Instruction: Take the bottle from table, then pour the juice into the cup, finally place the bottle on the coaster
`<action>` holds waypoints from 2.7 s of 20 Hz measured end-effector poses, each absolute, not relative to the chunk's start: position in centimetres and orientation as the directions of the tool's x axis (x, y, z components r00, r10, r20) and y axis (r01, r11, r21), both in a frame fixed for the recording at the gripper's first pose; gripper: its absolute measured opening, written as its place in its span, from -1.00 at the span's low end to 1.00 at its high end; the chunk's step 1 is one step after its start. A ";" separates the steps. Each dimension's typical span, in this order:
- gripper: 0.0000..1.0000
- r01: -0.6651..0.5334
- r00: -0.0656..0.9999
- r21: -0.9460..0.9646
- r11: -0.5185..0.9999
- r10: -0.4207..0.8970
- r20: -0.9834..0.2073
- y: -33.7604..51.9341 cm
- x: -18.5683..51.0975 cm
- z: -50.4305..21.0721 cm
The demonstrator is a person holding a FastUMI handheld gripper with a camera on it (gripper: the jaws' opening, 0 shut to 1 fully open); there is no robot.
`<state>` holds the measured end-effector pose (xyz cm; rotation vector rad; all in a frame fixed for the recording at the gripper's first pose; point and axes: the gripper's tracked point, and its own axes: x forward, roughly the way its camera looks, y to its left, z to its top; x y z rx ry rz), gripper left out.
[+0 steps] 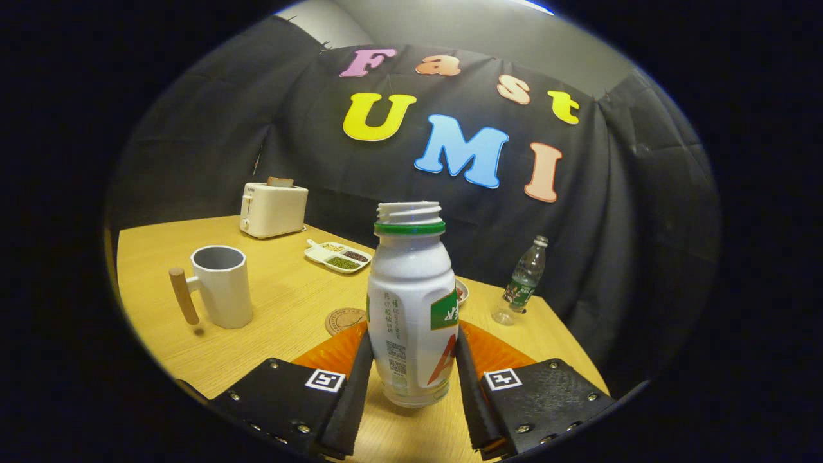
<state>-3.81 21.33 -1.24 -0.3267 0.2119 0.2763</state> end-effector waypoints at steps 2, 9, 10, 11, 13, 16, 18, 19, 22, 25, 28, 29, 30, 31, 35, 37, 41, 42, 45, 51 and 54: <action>0.28 -0.289 0.948 -0.350 0.891 0.216 -0.232 21.7 -3.7 -0.6; 0.28 -0.267 0.963 -0.534 0.802 0.197 -0.187 24.4 -2.8 1.6; 0.28 -0.261 0.965 -0.567 0.781 0.192 -0.179 24.8 -2.7 1.8; 0.28 -0.252 0.967 -0.600 0.759 0.187 -0.170 25.0 -2.7 2.0; 0.28 -0.236 0.972 -0.659 0.714 0.183 -0.150 25.8 -2.3 2.4; 0.28 -0.212 0.976 -0.742 0.636 0.181 -0.123 26.9 -2.1 2.7; 0.28 -0.204 0.976 -0.781 0.591 0.189 -0.112 27.9 -2.2 2.5; 0.28 -0.203 0.975 -0.796 0.570 0.193 -0.111 28.3 -2.2 2.2; 0.29 -0.212 0.972 -0.834 0.509 0.202 -0.123 29.4 -2.3 1.6; 0.28 -0.198 0.972 -0.878 0.436 0.201 -0.120 30.1 -2.0 1.2; 0.28 -0.169 0.974 -0.920 0.354 0.202 -0.101 30.7 -2.2 1.0; 0.29 -0.152 0.975 -0.934 0.324 0.201 -0.089 30.8 -2.1 1.2; 0.28 -0.136 0.976 -0.946 0.294 0.203 -0.077 31.0 -2.3 1.3; 0.28 -0.125 0.976 -0.955 0.268 0.207 -0.070 31.2 -2.0 1.5; 0.28 -0.100 0.974 -0.971 0.217 0.219 -0.052 31.9 -2.3 1.6; 0.28 -0.084 0.974 -0.979 0.187 0.221 -0.041 32.0 -2.1 2.0; 0.28 -0.067 0.974 -0.989 0.132 0.225 -0.036 32.2 -1.7 2.1; 0.28 -0.063 0.974 -0.991 0.121 0.225 -0.034 32.2 -1.7 2.0; 0.28 -0.037 0.973 -0.997 0.074 0.228 -0.019 32.6 -1.8 2.2; 0.28 -0.013 0.970 -1.000 0.014 0.242 -0.009 32.9 -2.1 2.3; 0.28 -0.001 0.969 -1.000 -0.012 0.248 -0.004 33.0 -2.2 2.3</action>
